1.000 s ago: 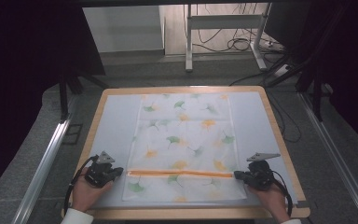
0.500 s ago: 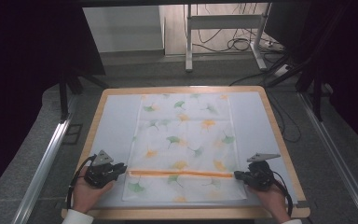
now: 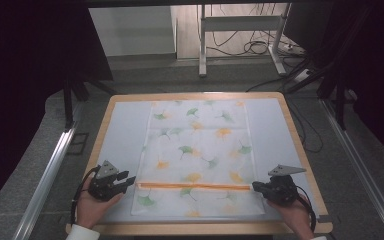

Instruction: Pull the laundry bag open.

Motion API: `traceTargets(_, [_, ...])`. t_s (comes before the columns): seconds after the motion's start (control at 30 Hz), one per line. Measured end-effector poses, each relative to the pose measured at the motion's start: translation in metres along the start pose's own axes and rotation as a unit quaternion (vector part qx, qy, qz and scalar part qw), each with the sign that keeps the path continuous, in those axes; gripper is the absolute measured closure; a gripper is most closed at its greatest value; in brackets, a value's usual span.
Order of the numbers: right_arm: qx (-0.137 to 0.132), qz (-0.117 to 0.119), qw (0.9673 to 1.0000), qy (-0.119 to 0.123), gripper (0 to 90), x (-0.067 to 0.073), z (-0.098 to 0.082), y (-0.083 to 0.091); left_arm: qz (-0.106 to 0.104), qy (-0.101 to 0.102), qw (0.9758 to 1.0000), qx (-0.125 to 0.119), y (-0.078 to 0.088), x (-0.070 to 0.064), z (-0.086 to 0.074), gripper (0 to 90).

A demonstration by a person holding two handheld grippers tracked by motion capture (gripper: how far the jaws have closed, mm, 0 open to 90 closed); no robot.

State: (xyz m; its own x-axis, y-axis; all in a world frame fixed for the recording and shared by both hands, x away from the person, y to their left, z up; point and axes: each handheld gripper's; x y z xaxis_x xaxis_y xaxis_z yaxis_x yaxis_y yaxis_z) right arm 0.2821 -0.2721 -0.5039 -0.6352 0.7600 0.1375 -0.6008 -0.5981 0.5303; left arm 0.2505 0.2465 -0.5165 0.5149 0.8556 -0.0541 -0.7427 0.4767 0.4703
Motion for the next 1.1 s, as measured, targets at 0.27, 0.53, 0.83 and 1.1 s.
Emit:
traceTargets(0.27, [-0.022,0.005,0.9997,0.007,70.9,-0.004,0.001,0.004,0.009,0.008,0.9999,-0.008,0.003,0.001,0.000,56.7])
traceTargets(0.53, [-0.048,-0.023,0.9986,-0.004,53.0,-0.019,0.000,0.011,0.018,0.017,0.9997,-0.008,0.004,0.008,-0.003,51.2])
traceTargets(0.83, [-0.072,-0.047,0.9962,-0.017,48.6,-0.033,-0.004,0.022,0.020,0.015,0.9997,-0.004,0.003,0.009,-0.003,48.8])
traceTargets(1.1, [-0.075,-0.050,0.9959,-0.014,44.4,-0.032,-0.003,0.022,0.025,0.009,0.9996,-0.001,0.002,0.010,-0.004,45.1])
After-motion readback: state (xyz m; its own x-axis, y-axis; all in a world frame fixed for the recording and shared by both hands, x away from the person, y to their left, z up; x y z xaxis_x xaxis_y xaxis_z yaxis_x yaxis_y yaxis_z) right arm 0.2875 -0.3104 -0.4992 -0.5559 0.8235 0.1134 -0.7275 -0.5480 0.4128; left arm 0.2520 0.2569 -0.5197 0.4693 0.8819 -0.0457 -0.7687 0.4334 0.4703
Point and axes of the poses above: each handheld gripper's, and its own axes: y roughly backward along the jaws, z roughly out of its top, x roughly to its left, and after that the axes turned 14 degrees about -x, right-handed
